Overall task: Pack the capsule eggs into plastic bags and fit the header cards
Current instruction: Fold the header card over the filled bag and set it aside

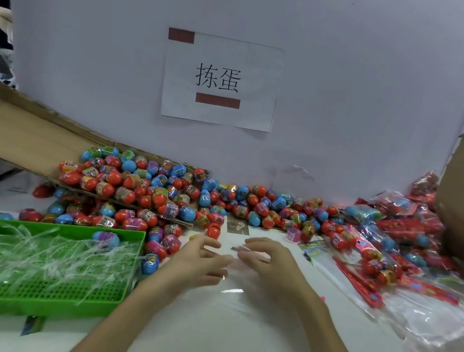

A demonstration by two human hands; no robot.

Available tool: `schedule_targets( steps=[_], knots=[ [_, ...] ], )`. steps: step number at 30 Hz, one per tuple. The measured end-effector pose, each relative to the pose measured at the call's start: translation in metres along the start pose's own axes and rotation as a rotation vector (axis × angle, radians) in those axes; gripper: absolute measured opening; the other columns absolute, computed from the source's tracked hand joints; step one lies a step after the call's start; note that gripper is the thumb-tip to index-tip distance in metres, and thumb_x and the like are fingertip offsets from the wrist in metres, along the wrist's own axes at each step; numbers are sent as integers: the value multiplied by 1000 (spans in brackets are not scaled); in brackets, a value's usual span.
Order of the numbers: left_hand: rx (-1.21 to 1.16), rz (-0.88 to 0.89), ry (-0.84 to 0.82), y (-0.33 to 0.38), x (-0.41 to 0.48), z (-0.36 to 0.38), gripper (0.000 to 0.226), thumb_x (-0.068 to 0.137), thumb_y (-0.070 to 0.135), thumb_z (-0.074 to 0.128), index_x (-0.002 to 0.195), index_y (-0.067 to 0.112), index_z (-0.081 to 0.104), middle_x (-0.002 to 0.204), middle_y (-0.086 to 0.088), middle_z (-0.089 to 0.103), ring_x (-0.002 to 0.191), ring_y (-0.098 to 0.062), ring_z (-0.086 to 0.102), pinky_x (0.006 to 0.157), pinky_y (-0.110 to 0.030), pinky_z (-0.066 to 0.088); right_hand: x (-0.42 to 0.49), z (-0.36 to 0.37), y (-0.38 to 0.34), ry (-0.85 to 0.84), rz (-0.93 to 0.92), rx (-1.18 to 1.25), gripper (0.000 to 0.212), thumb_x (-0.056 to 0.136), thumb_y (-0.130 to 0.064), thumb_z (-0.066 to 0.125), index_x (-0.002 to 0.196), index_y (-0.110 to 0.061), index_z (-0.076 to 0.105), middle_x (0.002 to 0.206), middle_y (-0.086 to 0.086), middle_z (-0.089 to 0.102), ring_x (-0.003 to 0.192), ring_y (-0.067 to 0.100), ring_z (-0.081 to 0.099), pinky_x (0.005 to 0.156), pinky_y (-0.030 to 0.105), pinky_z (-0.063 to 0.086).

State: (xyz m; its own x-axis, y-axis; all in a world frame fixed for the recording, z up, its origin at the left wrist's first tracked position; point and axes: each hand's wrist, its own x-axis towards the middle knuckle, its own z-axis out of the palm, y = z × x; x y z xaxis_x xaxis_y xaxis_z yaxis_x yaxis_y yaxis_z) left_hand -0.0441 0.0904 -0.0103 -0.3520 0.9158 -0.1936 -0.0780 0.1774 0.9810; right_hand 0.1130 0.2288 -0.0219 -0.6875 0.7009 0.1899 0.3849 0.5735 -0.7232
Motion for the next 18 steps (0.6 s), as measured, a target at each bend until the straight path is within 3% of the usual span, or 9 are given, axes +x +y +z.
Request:
schedule_targets(
  steps=[3, 7, 10, 12, 15, 18],
  knots=[
    [98, 12, -82, -3, 0, 0, 42, 91, 20, 80, 124, 14, 56, 105, -14, 78, 87, -23, 76, 75, -31, 62, 2, 3, -5, 108, -69, 23, 30, 96, -44, 66, 122, -32, 74, 128, -17, 66, 120, 1, 56, 105, 32, 45],
    [278, 52, -142, -5, 0, -1, 11, 99, 12, 68, 109, 11, 74, 93, -7, 81, 77, -13, 73, 71, -25, 58, 1, 5, -9, 236, -143, 48, 30, 98, -40, 64, 126, -33, 71, 121, -29, 61, 119, -4, 54, 107, 32, 43],
    [278, 87, -87, -6, 1, -1, 10, 100, 11, 67, 96, 10, 76, 82, -9, 77, 69, -14, 70, 67, -25, 56, 1, 4, -10, 258, -153, 32, 41, 102, -43, 55, 143, -37, 55, 143, -21, 54, 135, -1, 43, 117, 34, 32],
    [214, 94, -40, -6, 2, -1, 11, 102, 9, 62, 98, 6, 72, 78, -11, 76, 59, -14, 69, 58, -22, 54, 2, 4, -13, 283, -125, 41, 52, 102, -46, 55, 152, -36, 44, 155, -16, 43, 142, 3, 35, 118, 37, 26],
    [150, 114, 66, -5, 6, -2, 10, 105, 11, 58, 100, 6, 65, 79, -8, 79, 58, -13, 70, 56, -22, 55, -2, 0, -19, 325, -160, 65, 62, 88, -55, 61, 147, -37, 50, 149, -20, 47, 138, 0, 37, 114, 33, 29],
    [128, 149, 156, -5, 7, -4, 15, 104, 18, 61, 98, 5, 65, 80, -6, 80, 63, -14, 73, 58, -22, 55, -7, -1, -21, 190, -230, 53, 60, 76, -62, 66, 133, -48, 56, 135, -34, 51, 125, -17, 38, 102, 19, 34]
  ],
)
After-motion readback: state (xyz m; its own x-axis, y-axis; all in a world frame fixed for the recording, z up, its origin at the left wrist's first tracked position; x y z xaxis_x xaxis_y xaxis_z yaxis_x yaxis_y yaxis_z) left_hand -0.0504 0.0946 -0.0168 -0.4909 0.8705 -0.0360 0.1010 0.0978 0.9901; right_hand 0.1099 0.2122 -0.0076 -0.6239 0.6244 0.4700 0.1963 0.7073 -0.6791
